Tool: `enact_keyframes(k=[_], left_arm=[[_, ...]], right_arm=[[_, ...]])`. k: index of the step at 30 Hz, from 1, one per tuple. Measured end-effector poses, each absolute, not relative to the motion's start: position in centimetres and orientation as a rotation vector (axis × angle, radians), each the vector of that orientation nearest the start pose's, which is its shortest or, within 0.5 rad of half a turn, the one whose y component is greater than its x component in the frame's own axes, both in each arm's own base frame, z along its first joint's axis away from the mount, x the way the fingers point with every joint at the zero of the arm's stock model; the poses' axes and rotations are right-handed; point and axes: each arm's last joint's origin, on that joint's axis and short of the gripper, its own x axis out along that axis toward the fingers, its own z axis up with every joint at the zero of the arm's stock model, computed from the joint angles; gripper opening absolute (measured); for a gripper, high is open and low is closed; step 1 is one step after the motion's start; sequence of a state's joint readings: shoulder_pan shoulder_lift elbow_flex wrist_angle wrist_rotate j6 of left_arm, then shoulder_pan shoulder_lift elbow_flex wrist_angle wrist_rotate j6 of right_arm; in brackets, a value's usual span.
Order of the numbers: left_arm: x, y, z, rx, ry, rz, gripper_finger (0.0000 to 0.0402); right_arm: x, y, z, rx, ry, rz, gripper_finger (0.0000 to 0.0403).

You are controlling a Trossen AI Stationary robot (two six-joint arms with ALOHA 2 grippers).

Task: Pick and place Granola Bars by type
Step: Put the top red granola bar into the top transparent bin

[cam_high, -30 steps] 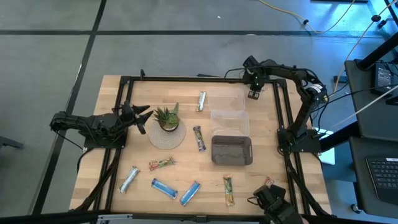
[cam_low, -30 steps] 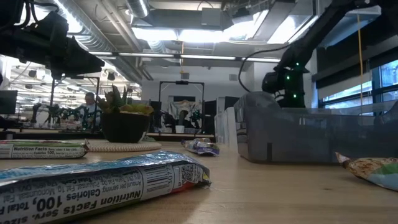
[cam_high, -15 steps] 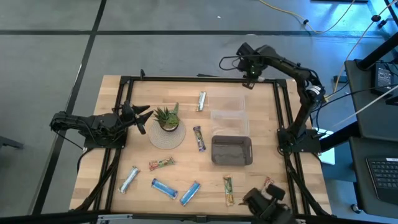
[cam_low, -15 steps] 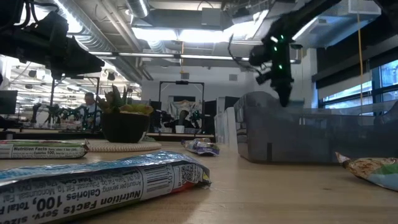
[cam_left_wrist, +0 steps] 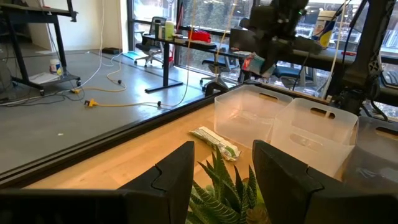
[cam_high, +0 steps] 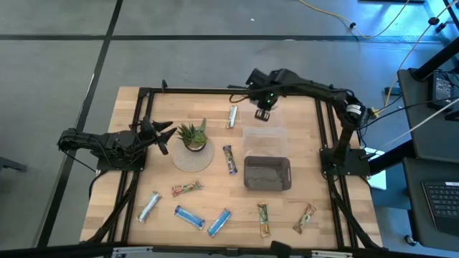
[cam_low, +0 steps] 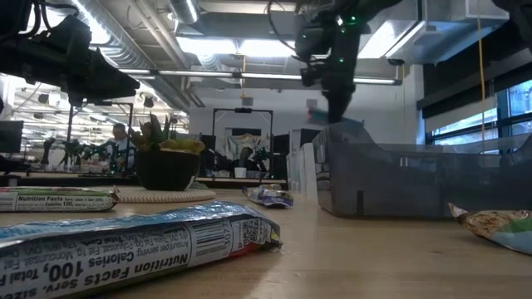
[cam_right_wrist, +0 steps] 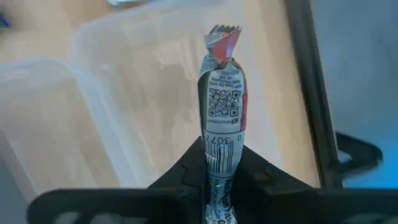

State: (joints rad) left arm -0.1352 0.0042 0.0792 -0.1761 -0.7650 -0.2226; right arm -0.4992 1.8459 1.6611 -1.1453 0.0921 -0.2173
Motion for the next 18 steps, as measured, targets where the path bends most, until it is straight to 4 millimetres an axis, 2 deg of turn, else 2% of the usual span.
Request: enact_keyframes(k=[5, 18], left_arm=[[8.6, 0.9, 17.4, -0.171, 0.022, 0.636, 0.0157], [8.6, 0.8, 17.4, -0.171, 0.022, 0.634, 0.0157]], right_arm=[[33.9, -16.7, 25.9, 0.056, 1.395, -0.318, 0.0051], [36.0, -17.7, 19.0, 0.069, 1.569, -0.253, 0.0051]])
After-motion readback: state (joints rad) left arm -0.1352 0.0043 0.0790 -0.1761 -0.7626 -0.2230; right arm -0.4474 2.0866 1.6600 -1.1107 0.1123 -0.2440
